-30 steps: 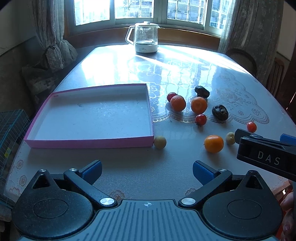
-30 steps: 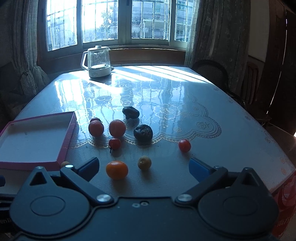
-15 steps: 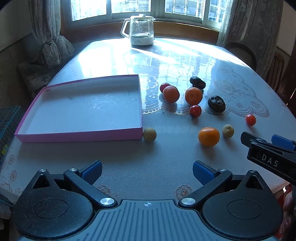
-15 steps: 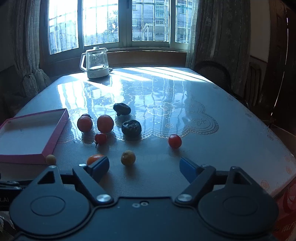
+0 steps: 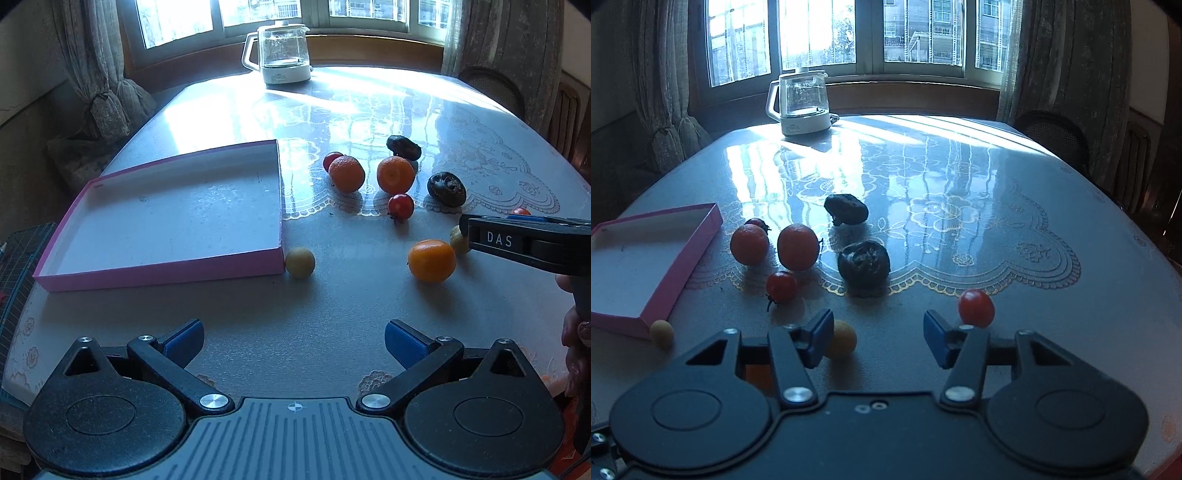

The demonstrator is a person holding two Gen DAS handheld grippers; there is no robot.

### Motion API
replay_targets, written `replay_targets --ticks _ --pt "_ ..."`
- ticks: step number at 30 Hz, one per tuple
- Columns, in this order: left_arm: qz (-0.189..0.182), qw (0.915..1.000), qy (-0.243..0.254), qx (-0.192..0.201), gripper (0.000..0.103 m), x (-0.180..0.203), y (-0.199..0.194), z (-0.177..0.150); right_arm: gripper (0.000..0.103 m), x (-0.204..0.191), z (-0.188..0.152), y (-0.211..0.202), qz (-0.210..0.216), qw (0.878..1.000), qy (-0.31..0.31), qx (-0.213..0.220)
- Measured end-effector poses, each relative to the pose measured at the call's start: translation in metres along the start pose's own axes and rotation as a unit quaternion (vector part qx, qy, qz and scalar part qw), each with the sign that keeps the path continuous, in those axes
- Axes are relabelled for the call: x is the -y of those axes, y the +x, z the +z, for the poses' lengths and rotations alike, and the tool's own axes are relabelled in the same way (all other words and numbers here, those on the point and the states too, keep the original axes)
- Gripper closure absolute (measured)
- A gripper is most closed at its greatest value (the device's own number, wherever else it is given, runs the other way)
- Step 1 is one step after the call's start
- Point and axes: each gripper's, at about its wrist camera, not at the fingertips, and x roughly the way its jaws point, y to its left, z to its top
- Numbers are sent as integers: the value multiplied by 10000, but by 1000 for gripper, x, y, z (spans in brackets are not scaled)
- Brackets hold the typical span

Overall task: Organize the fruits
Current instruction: 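Move the right tool to the small yellow fruit and close on it, then close the left tool on a mandarin orange while the right tool holds the yellow fruit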

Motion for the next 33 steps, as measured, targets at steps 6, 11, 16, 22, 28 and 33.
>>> replay_targets --ticks 6,11,16,22,28,33 --pt "49 9999 -94 -34 0 3 7 -1 53 -10 1 9 319 9992 -207 -142" --pt "61 9999 -69 50 0 6 10 -2 66 -10 -1 18 369 9987 -147 -322" --pt "49 10000 27 52 0 13 13 1 77 -6 2 22 425 9983 -203 -336" --pt "-52 9996 224 157 0 31 16 12 78 -1 2 19 302 9985 -234 -387" --pt "-163 9985 414 325 0 48 25 24 78 14 3 15 -125 9982 -59 -592" --pt "-273 9971 586 392 0 64 36 32 78 30 1 11 -394 9966 166 -698"
